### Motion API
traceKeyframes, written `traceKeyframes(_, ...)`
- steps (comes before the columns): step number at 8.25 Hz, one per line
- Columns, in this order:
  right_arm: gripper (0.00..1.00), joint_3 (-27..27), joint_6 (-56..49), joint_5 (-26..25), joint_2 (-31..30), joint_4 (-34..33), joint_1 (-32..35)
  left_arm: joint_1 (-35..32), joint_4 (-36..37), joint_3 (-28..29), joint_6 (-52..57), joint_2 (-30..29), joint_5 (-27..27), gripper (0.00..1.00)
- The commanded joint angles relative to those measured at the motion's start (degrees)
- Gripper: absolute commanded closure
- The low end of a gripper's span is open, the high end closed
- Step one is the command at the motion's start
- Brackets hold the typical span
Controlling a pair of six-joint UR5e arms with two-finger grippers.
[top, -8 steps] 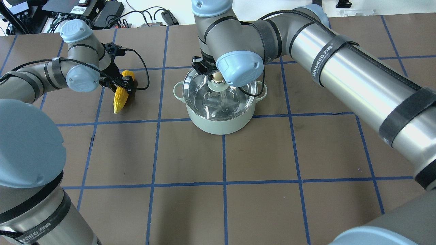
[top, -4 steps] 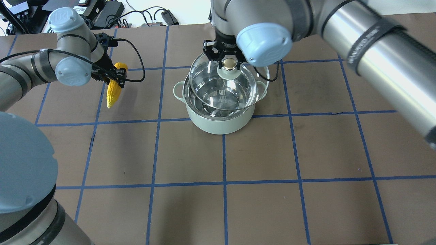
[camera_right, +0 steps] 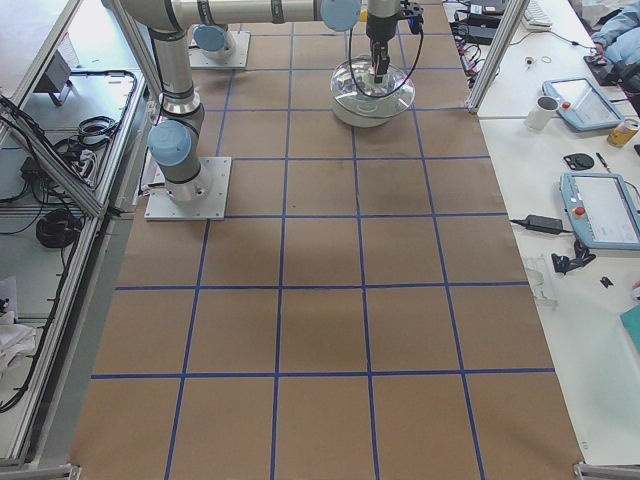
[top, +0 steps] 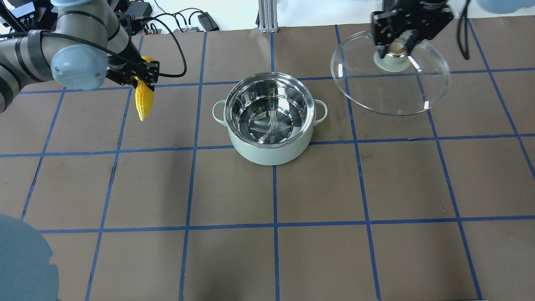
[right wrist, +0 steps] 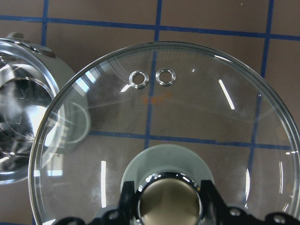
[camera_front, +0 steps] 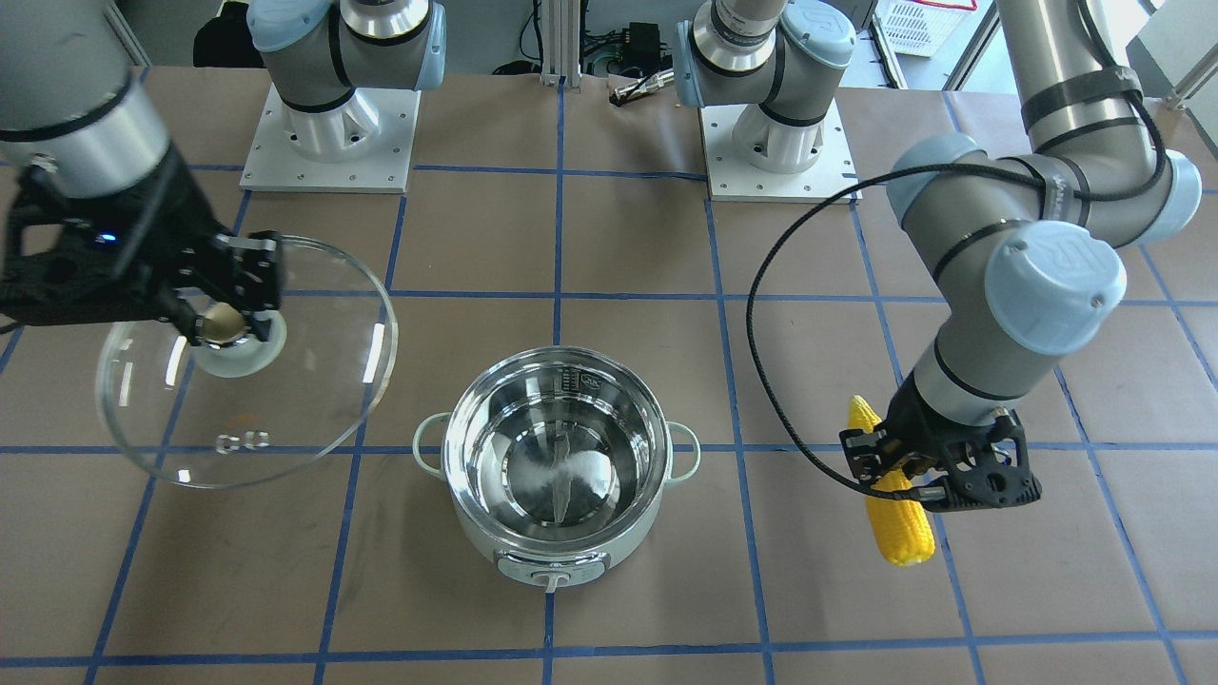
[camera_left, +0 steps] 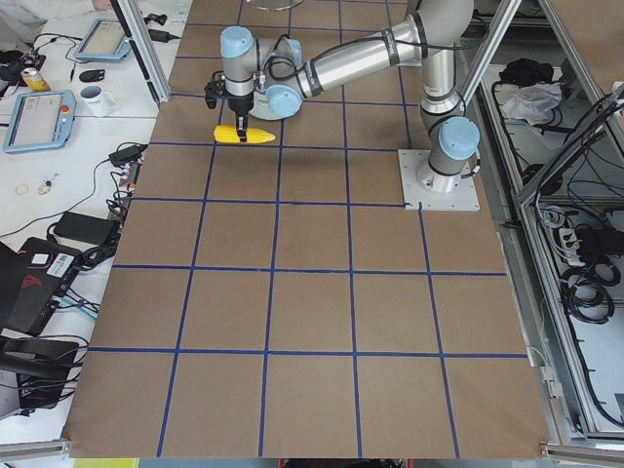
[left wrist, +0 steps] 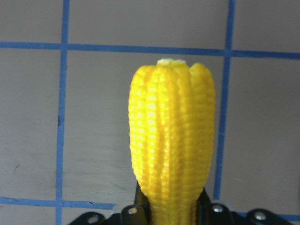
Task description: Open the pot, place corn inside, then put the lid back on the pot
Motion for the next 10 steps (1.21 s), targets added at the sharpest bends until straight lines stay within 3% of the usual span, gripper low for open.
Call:
traceKeyframes(1,0.86,0.2,-17.4,-3.0,-2.4,3.9,-14.3,-9.3,-3.3,4.0,-10.2,2.9,-0.4,1.0)
traceKeyframes(3,0.87,0.9,-20.8,-2.5,-2.3,4.0,-18.1,-15.4,-2.7,4.8,-18.0,2.3,-1.0,1.0)
traceKeyframes(6,0.87,1.0,-20.9,-2.7,-2.2,3.9,-18.1,-20.2,-2.5,4.9,-22.8,1.2,-8.5,1.0)
traceKeyframes(10,0.88,1.0,-20.8,-2.7,-2.2,4.0,-18.1,-24.4,-0.9,4.9,-23.0,-4.8,-8.4,1.0)
